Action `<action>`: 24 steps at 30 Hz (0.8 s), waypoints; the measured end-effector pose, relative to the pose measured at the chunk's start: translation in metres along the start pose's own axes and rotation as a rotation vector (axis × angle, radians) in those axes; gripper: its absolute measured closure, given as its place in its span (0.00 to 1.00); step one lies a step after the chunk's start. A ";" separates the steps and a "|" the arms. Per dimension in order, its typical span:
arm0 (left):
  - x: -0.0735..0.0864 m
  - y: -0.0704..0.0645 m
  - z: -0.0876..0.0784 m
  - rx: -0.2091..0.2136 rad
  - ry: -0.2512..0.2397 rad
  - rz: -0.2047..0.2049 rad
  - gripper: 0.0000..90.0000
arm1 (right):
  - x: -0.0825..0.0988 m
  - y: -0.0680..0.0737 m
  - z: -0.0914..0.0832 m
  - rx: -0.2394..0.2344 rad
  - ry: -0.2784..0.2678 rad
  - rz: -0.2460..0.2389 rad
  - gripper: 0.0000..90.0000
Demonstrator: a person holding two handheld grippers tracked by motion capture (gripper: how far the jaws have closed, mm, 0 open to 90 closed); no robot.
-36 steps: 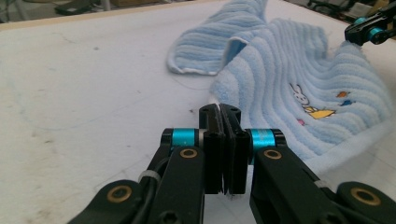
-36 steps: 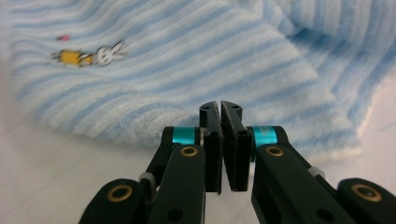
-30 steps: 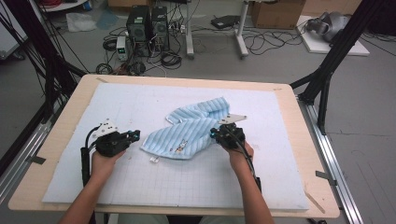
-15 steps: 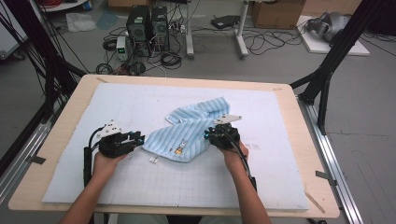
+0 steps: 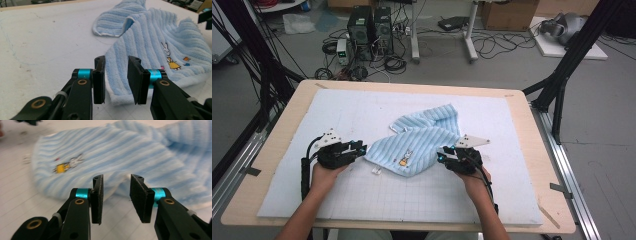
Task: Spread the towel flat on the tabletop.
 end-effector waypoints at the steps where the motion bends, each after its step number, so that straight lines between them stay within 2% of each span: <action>1: 0.000 0.001 0.000 -0.001 -0.001 0.000 0.75 | 0.006 0.010 -0.002 -0.044 0.014 -0.023 0.72; 2: 0.000 0.001 0.000 -0.001 -0.001 0.000 0.75 | 0.006 0.010 -0.002 -0.044 0.014 -0.023 0.72; 3: 0.000 0.000 0.001 -0.001 -0.002 -0.002 0.75 | 0.014 0.022 0.001 -0.075 0.063 -0.065 0.73; 4: 0.000 0.000 0.001 -0.001 -0.002 -0.002 0.75 | 0.017 0.025 0.004 -0.085 0.083 -0.077 0.73; 5: 0.000 0.000 0.001 0.001 0.002 0.002 0.75 | 0.019 0.028 0.008 -0.100 0.101 -0.080 0.73; 7: 0.000 0.000 0.001 0.000 0.001 0.002 0.75 | 0.021 0.033 0.016 -0.100 0.124 -0.091 0.74; 10: 0.000 0.000 0.001 0.000 0.000 -0.002 0.75 | 0.016 0.037 0.028 -0.074 0.150 -0.110 0.75; 12: 0.000 0.000 0.001 0.001 -0.002 -0.003 0.75 | 0.013 0.038 0.033 -0.066 0.147 -0.112 0.75; 15: 0.001 0.001 0.000 0.000 -0.006 -0.011 0.75 | 0.000 0.036 0.045 -0.051 0.131 -0.079 0.71; 18: 0.001 0.002 0.000 0.001 -0.005 -0.010 0.75 | -0.004 0.035 0.052 -0.039 0.137 -0.073 0.69; 21: 0.001 0.002 0.000 0.000 -0.007 -0.010 0.75 | -0.008 0.037 0.063 -0.014 0.173 -0.084 0.66; 24: 0.001 0.002 0.000 0.001 -0.005 -0.009 0.75 | -0.010 0.038 0.065 -0.004 0.180 -0.105 0.65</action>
Point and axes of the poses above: each handheld gripper's, and its own axes: z roughly forward along the jaws, x roughly out of its underside, y roughly to its left, the point moved 4 cm from there along z, roughly forward along the jaws, and after that the axes turned 5 degrees about x, right-handed, at the moved point
